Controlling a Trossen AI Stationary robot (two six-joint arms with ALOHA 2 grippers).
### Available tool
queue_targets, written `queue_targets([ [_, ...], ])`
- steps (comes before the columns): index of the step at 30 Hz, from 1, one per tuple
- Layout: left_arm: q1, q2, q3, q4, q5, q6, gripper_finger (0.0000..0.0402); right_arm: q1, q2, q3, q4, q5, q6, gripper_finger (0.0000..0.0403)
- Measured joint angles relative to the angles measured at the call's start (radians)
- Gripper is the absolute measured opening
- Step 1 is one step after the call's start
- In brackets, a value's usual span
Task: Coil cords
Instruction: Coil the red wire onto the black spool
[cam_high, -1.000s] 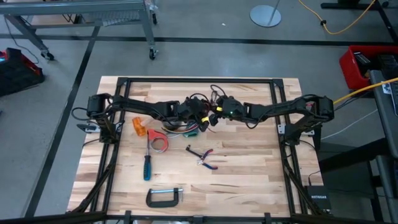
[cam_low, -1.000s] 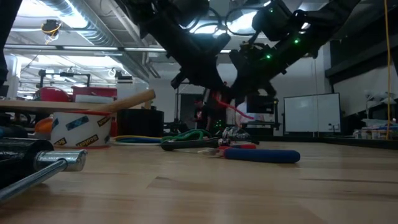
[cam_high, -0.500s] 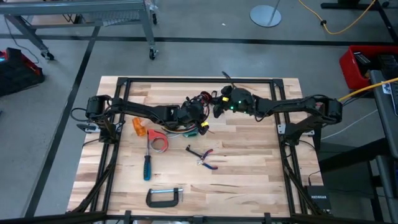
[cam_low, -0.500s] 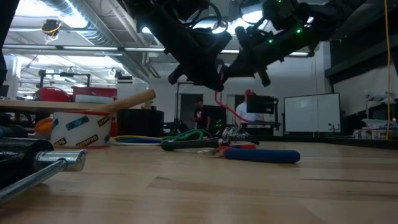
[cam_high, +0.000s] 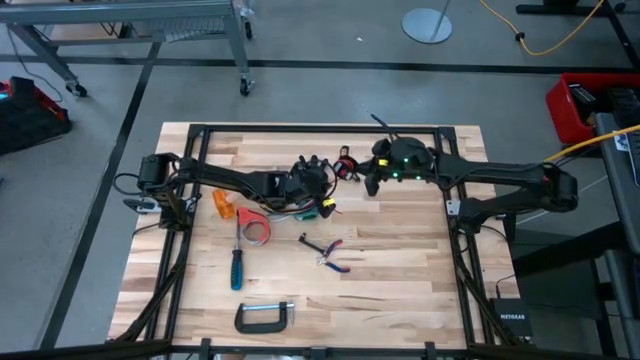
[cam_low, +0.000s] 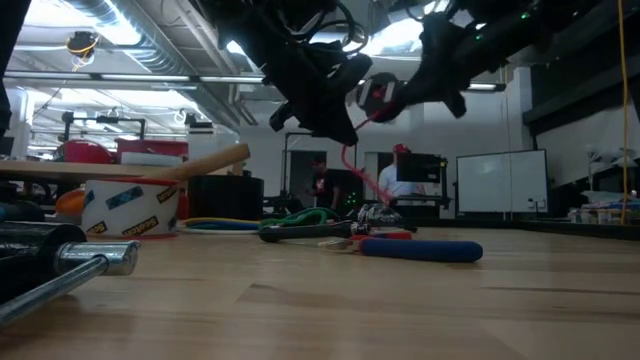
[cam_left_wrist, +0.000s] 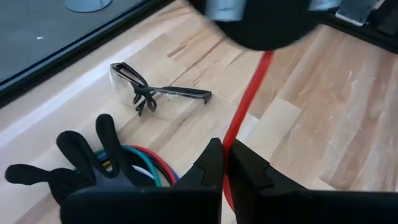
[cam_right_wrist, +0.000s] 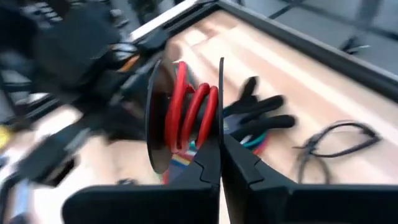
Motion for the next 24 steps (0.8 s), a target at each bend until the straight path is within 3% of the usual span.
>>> queue_targets([
  [8,0.013,0.002,-0.003,0.039,-0.019,0.055,0.0008,-0.002,-0.020,0.002,-0.059,-0.295,-0.002,0.0001],
  [13,0.014,0.004,-0.003,0.059,-0.023,0.098,0.0012,-0.001,-0.021,0.003,-0.163,-0.327,-0.002,0.0001],
  [24,0.013,0.003,-0.003,0.034,0.001,0.095,0.0029,0.000,-0.020,0.003,-0.109,-0.398,-0.002,0.0001],
])
